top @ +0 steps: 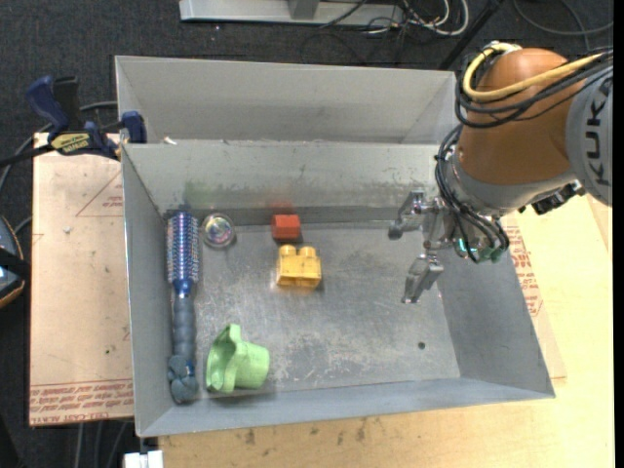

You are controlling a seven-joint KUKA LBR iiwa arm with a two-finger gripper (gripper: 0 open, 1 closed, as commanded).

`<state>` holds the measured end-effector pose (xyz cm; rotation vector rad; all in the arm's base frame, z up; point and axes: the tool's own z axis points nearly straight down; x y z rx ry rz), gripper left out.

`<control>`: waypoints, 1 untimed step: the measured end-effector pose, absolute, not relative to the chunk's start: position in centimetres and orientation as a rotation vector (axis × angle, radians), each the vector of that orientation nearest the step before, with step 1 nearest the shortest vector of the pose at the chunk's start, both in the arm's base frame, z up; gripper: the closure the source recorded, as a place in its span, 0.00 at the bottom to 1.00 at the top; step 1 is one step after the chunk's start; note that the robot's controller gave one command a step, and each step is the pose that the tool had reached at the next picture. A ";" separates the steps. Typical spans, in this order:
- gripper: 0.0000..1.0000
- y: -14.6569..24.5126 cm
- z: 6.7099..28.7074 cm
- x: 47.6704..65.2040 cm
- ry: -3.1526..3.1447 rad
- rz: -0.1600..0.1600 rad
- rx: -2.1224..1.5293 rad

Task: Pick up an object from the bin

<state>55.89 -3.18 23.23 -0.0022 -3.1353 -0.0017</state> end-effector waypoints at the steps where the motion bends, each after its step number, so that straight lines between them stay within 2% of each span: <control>1: 0.00 5.9 7.2 62.5 -3.124 0.001 0.358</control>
Offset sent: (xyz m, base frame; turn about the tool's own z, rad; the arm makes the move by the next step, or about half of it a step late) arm 0.0633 0.0894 -0.1623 -0.2289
